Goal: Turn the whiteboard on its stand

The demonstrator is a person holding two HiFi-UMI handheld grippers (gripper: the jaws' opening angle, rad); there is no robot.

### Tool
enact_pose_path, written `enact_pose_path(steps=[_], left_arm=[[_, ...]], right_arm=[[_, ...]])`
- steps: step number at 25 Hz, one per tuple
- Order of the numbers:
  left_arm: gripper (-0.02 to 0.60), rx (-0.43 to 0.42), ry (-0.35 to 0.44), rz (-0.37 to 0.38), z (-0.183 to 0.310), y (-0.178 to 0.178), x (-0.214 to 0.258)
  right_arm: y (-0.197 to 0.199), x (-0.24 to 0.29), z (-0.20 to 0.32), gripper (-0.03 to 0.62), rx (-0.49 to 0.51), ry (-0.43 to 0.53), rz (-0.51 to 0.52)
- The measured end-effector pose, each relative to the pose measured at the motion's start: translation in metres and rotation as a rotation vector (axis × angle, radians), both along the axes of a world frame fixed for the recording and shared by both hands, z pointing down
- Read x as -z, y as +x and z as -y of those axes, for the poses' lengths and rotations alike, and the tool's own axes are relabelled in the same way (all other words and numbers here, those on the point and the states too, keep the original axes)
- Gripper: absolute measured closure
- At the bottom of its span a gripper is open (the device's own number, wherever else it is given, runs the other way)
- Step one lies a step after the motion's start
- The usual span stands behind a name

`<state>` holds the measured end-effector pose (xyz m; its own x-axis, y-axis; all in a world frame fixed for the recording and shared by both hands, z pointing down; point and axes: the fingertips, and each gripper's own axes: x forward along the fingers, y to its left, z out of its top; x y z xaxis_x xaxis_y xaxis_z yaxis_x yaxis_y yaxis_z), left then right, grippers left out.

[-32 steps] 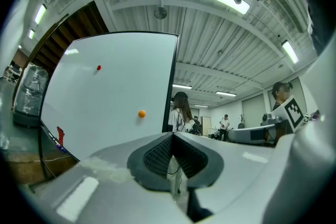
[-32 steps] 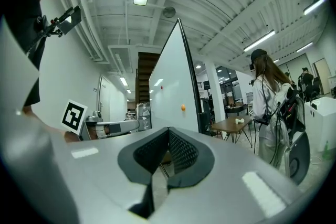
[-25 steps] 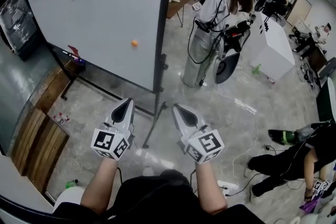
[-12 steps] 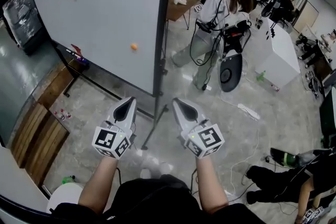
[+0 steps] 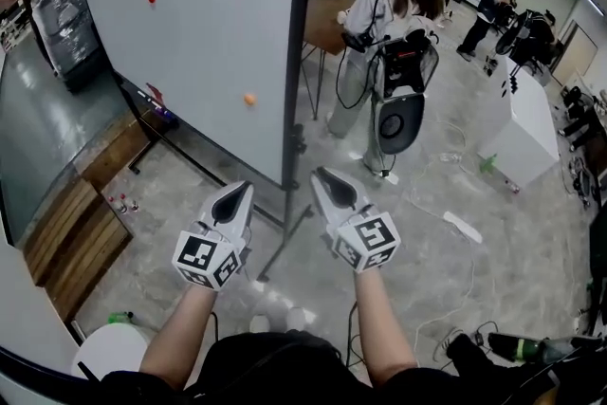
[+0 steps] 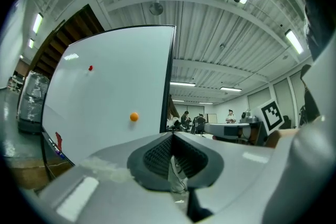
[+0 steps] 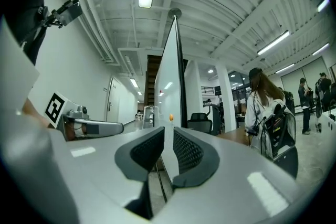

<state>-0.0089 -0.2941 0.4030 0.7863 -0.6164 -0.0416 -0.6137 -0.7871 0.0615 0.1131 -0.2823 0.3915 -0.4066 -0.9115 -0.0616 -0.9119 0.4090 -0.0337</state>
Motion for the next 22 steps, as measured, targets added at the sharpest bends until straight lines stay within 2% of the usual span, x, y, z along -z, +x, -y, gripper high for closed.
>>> enact_pose_path(steps=[11, 19, 22], left_arm=[[0.580, 0.099, 0.004, 0.040, 0.008, -0.001, 0.000], [0.580, 0.176, -0.004, 0.042, 0.016, -0.013, -0.008], [0.580, 0.204, -0.008, 0.038, 0.022, -0.018, -0.012]], right_arm=[[0.010, -0.017, 0.069, 0.368, 0.109, -0.027, -0.062], [0.001, -0.037, 0.107, 0.301, 0.171, -0.058, -0.092], [-0.004, -0.039, 0.120, 0.295, 0.191, -0.053, -0.103]])
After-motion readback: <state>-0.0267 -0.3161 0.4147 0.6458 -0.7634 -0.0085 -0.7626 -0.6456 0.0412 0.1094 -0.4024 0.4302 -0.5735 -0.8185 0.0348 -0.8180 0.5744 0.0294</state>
